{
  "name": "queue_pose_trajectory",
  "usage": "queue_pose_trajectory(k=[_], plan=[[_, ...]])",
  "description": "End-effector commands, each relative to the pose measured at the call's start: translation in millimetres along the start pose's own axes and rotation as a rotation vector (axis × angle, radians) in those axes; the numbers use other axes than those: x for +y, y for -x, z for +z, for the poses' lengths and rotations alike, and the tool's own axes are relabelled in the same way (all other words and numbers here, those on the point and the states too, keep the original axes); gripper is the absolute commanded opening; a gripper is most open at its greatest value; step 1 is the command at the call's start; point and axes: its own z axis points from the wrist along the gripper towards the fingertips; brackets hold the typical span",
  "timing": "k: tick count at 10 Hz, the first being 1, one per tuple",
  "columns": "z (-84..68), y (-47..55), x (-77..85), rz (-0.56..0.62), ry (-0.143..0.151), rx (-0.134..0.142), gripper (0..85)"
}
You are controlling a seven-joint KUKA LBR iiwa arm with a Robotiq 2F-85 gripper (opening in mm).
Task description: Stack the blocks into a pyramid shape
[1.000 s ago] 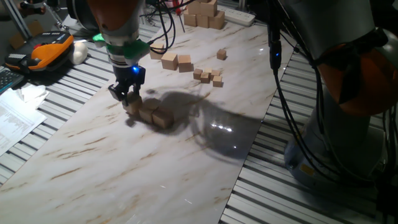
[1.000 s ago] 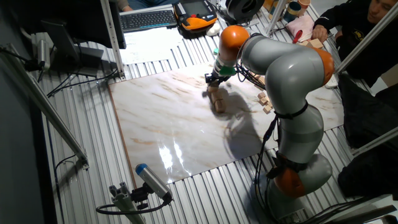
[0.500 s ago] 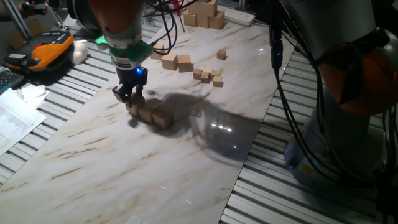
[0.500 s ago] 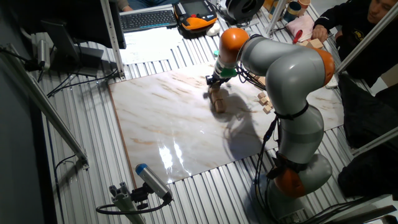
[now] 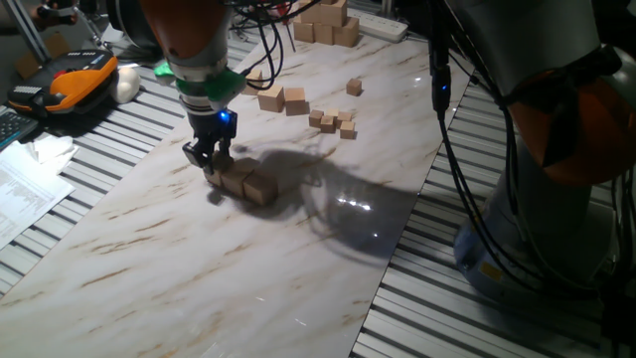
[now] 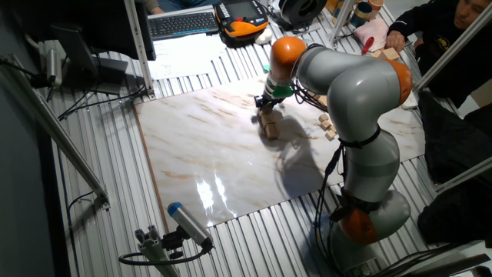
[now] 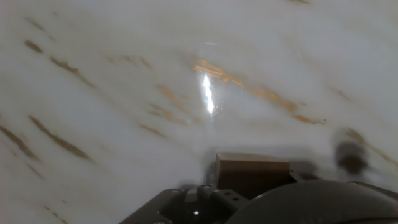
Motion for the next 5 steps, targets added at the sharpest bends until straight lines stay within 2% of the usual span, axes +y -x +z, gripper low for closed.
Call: queue_pose_trajectory(k=[1,3,4,5], plan=[[1.2,-1.9,0.4,-0.001,-0.001,0.0,0.0],[3.1,-4.3,-1.2,-0.009,0.0,0.003,0.0],[4.6,-4.5,-2.0,-0.019,-0.013,0.015,0.0],[5.6,-5.1,-3.1,-0.017,-0.003,0.023,0.0]])
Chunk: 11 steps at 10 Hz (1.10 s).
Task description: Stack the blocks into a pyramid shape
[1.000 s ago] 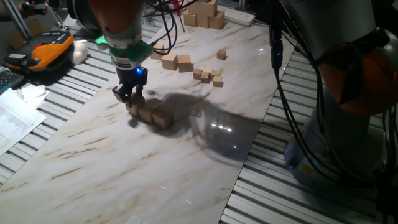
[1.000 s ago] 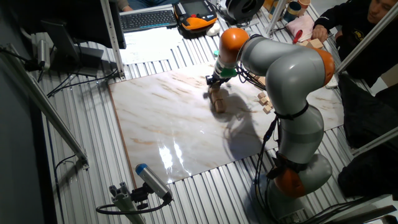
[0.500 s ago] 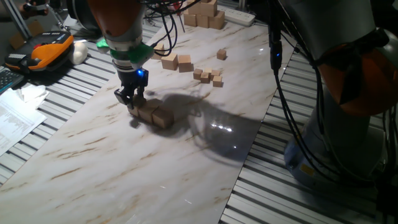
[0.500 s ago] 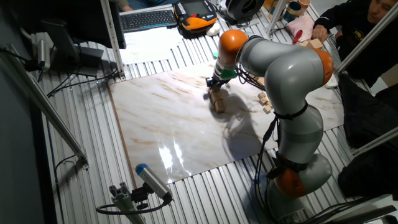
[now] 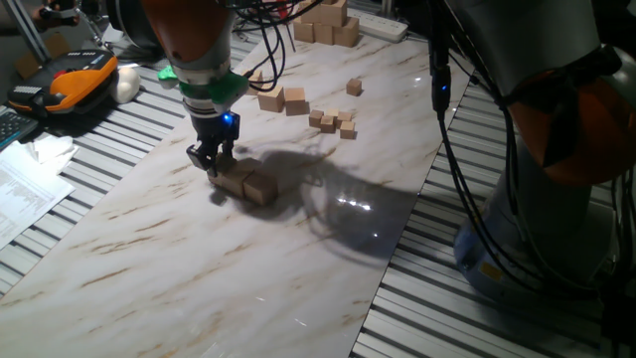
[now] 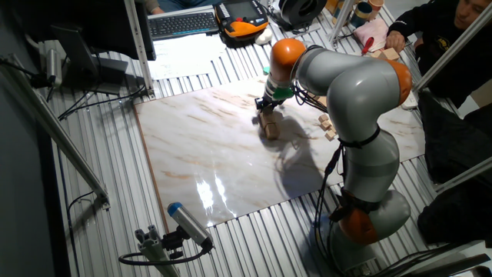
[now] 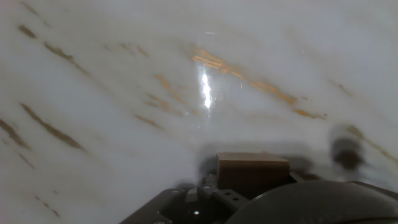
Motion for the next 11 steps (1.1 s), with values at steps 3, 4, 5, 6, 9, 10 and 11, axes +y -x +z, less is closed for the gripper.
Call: queue_pose_trajectory(k=[3,4,5,6,9,10,11], plan=[[-1.0,0.5,0.9,0.058,0.024,0.044,0.0],[-0.7,-0.4,2.6,0.084,0.024,0.04,0.0],[-0.3,-1.2,3.8,0.102,0.023,0.026,17.0],[-0.3,-1.5,4.0,0.104,0.025,0.014,17.0],[-0.4,-2.1,4.2,0.103,0.023,-0.007,34.0],[-0.9,-2.8,4.4,0.106,0.021,-0.011,34.0],[-1.2,-3.9,5.1,0.111,0.019,-0.017,34.0]])
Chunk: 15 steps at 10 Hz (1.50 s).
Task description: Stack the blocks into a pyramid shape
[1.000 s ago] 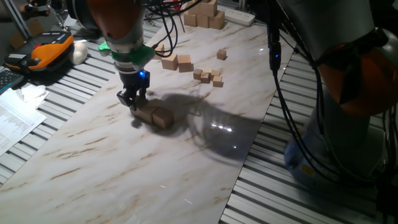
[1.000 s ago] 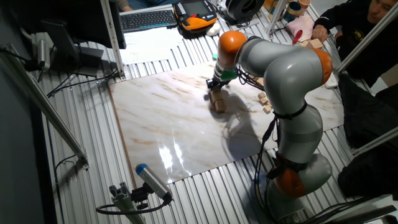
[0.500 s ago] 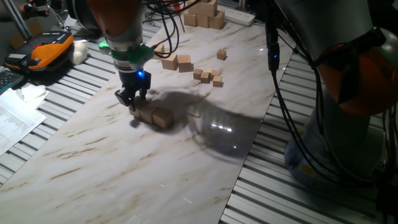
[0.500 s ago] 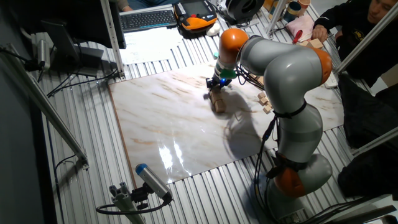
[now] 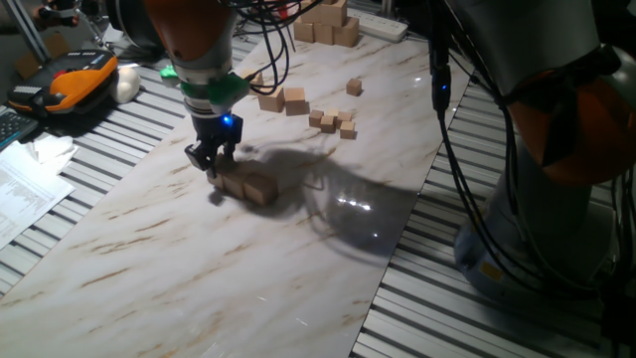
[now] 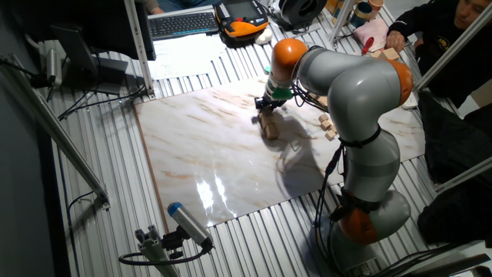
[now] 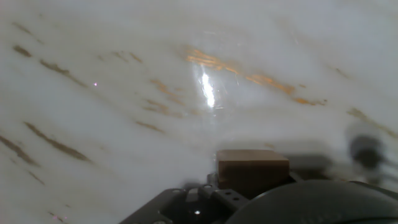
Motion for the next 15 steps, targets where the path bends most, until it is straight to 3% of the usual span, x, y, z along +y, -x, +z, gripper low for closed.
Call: queue_pose_trajectory(k=[1,2,3,7,8,11,13,15], plan=[[-0.1,-0.8,0.7,0.01,-0.003,-0.005,34.0],[0.4,-1.8,1.3,0.019,-0.001,-0.007,34.0],[0.7,-2.5,1.9,0.023,-0.003,-0.015,51.0],[0.6,-1.8,1.8,0.025,-0.009,-0.025,51.0],[0.6,-1.8,1.8,0.024,-0.009,-0.028,68.0],[0.9,-2.2,1.5,0.025,-0.009,-0.037,68.0],[-4.2,-1.2,1.1,0.021,0.003,-0.015,68.0],[-23.2,6.6,-2.6,0.017,0.016,0.008,68.0]])
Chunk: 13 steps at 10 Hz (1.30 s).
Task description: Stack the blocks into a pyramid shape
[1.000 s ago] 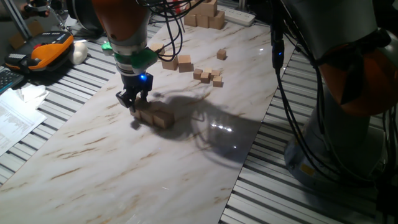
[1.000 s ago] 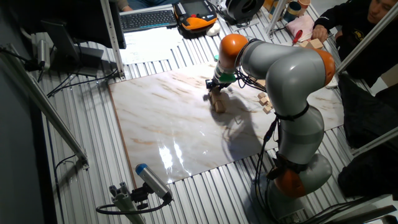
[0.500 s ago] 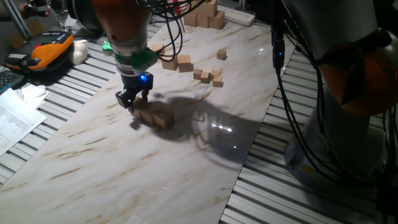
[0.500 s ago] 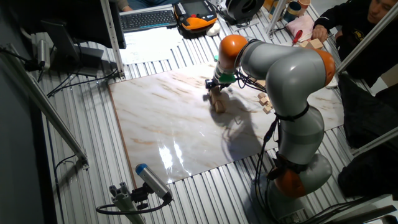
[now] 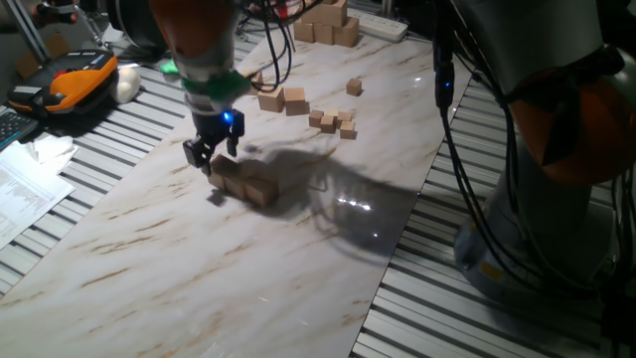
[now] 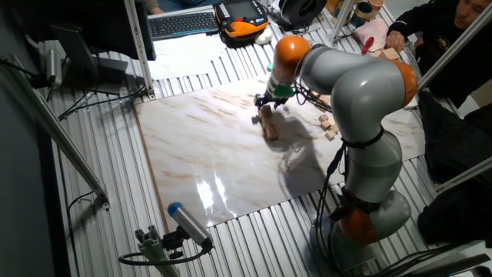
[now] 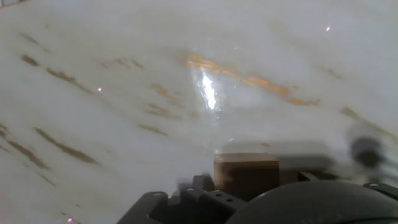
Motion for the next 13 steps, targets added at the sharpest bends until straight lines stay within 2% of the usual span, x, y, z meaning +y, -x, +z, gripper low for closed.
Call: queue_pose_trajectory(k=[1,2,5,6,8,9,10,11,12,13], plan=[[-5.7,4.0,-2.6,-0.002,0.0,-0.002,51.0],[-10.0,10.2,-7.3,-0.013,0.007,-0.001,51.0],[-26.9,33.0,-24.4,-0.029,0.001,0.004,51.0],[-28.6,37.2,-29.0,-0.032,-0.008,-0.005,51.0],[-28.8,46.6,-41.1,-0.058,0.0,-0.007,51.0],[-28.9,51.0,-45.0,-0.09,0.016,0.001,34.0],[-28.9,51.0,-45.0,-0.102,0.016,0.013,34.0],[-28.9,51.0,-45.0,-0.127,0.01,0.031,0.0],[-28.9,51.0,-45.0,-0.111,0.043,0.054,0.0],[-28.9,51.0,-45.0,-0.066,0.036,0.052,0.0]])
